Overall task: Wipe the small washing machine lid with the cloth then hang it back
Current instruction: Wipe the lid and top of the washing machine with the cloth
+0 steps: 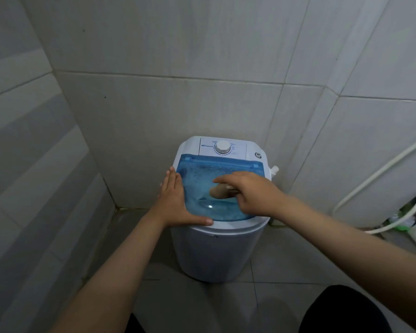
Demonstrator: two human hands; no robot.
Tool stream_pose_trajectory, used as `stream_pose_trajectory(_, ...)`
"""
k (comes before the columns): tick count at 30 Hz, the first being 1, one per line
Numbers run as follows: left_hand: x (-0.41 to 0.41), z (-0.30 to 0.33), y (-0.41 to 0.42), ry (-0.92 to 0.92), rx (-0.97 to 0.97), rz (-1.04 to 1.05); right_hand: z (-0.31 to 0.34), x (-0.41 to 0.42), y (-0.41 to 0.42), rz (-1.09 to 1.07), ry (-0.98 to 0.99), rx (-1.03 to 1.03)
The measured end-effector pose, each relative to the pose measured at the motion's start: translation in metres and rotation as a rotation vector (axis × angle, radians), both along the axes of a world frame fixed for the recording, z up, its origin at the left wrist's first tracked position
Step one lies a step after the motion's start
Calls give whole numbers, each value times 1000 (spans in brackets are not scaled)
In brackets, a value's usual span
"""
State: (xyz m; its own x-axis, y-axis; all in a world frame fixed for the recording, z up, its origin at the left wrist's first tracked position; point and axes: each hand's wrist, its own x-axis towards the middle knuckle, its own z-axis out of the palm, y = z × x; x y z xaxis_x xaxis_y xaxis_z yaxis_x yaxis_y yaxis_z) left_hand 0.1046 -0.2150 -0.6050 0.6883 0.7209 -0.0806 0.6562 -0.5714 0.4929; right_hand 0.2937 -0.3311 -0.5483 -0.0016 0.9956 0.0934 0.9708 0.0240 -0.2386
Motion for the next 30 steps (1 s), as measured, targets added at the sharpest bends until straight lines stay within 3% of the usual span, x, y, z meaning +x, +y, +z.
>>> stream_pose_trajectory(5,-1,2,2,5,-4,-31,-30,-22,8,202,-70,4)
stream_pose_trajectory(14,0,1,2,17,9,-34,-38,3,-10,313,-65,0)
stream_pose_trajectory(23,-2,2,0,9,-7,-32,-13,30,-33,293,-67,-114)
stream_pose_trajectory(27,-1,2,0,-23,-10,-24,14,31,-18,237,-263,-247)
stream_pose_trajectory(30,0,0,1,-38,-3,-18,28,27,-4,88,-165,-257)
